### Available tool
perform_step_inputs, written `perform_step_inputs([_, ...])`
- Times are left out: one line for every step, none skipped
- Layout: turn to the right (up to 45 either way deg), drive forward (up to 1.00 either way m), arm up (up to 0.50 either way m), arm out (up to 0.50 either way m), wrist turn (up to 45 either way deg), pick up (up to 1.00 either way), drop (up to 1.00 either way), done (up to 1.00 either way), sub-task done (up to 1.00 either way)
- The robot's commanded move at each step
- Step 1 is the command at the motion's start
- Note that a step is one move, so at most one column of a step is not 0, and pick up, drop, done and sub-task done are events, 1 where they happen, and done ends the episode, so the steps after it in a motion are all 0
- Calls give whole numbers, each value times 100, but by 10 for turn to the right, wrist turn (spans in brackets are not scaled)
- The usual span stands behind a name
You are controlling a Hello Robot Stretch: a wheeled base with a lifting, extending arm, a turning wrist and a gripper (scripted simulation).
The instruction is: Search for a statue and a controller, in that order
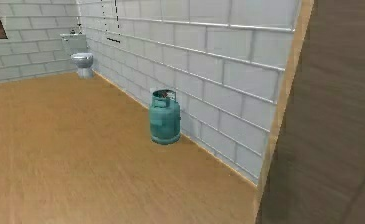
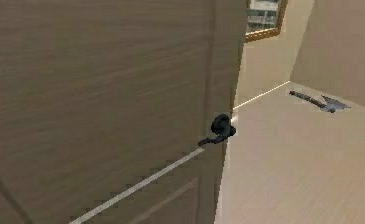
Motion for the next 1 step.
perform_step_inputs([-450,0,0,0,0,0,0,0,0])
